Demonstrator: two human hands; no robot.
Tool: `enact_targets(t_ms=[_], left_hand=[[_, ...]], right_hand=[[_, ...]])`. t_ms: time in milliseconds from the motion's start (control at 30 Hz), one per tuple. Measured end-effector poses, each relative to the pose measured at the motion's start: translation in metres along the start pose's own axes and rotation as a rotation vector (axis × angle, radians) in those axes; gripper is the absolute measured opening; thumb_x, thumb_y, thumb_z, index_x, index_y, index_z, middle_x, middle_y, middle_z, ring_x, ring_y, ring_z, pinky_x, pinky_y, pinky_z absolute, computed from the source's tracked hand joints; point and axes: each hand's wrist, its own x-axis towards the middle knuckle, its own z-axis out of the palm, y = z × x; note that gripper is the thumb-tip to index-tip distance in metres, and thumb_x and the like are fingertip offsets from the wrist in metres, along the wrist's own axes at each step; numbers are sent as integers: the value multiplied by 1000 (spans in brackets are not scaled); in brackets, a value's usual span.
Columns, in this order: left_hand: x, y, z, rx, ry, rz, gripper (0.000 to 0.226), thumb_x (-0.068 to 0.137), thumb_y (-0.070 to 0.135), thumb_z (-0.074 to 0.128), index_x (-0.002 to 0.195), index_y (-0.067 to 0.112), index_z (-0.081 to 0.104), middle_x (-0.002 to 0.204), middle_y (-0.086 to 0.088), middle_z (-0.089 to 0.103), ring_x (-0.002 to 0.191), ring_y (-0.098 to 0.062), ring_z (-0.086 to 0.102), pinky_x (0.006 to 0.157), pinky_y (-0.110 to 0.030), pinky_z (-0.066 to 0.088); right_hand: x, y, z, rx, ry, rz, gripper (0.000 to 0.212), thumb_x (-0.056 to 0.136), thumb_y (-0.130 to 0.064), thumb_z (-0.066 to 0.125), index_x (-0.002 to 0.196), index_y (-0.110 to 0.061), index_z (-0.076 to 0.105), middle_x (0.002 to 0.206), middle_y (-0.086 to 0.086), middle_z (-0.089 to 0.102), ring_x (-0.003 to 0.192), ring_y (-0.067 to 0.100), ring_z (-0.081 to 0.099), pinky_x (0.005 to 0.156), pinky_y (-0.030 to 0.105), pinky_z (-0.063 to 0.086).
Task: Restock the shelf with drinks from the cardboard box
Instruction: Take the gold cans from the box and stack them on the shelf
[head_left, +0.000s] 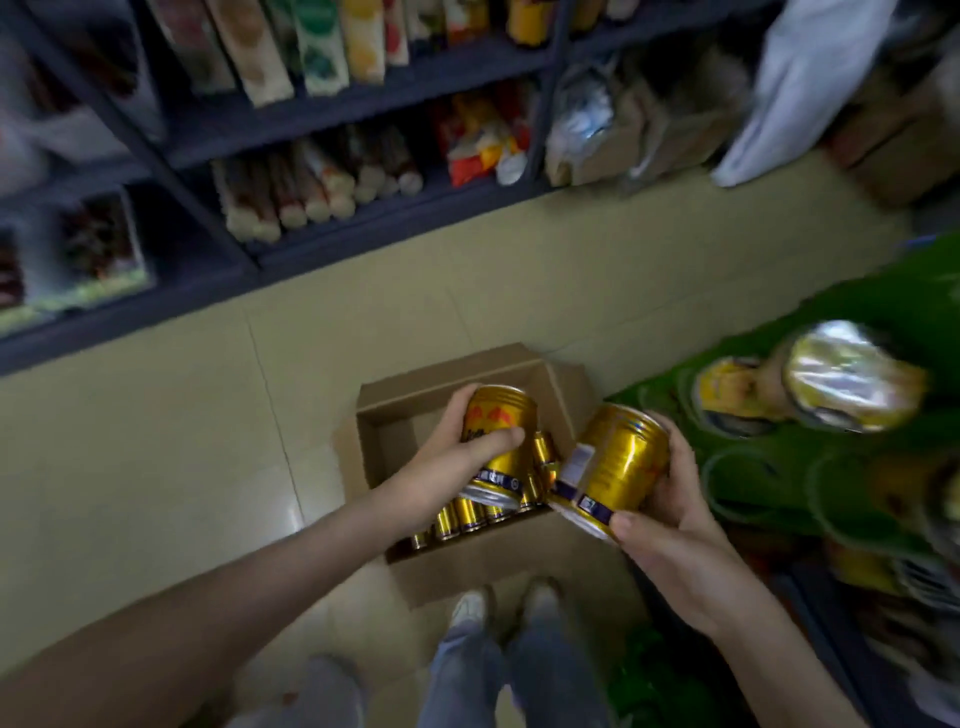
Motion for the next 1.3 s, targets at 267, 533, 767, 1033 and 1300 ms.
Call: enact_targets(t_ms=[267,533,767,1033,1300], left_hand=[[-109,74,125,-4,-373,127,90,61,38,80,139,33,37,130,-10,56,109,-30,63,95,-48,50],[-239,72,305,157,-757,307,89,60,26,82,138,32,40,124,-4,62,107,-24,63,92,-40,51],[-389,-15,449,298,-1063,387,40,72,20,71,103,45,61,103,5,69,96,-18,66,86,-38,51],[-516,-28,535,307,-1233,524,57,69,27,68,122,32,48,100,3,66,84,-15,67,66,-30,54],[-561,-5,587,308,-1346,744,59,69,31,72,121,34,46,108,3,64,97,-16,66,80,-31,55]], right_hand=[[-163,-87,14,134,-36,-282,106,47,-7,89,132,-51,43,137,17,53,106,37,63,71,37,56],[-377,-98,-46,166,162,-677,110,49,-23,95,137,-53,37,138,11,54,114,37,60,81,43,55],[-607,-51,-90,32,385,-879,106,54,-29,92,139,-54,34,143,10,48,120,40,55,88,46,54],[-747,-40,-100,-54,682,-1002,109,46,-24,94,137,-47,39,133,8,57,114,34,61,86,44,55],[-803,-89,-104,-64,925,-1072,123,24,-32,98,133,-14,44,108,8,70,98,27,69,73,33,57]])
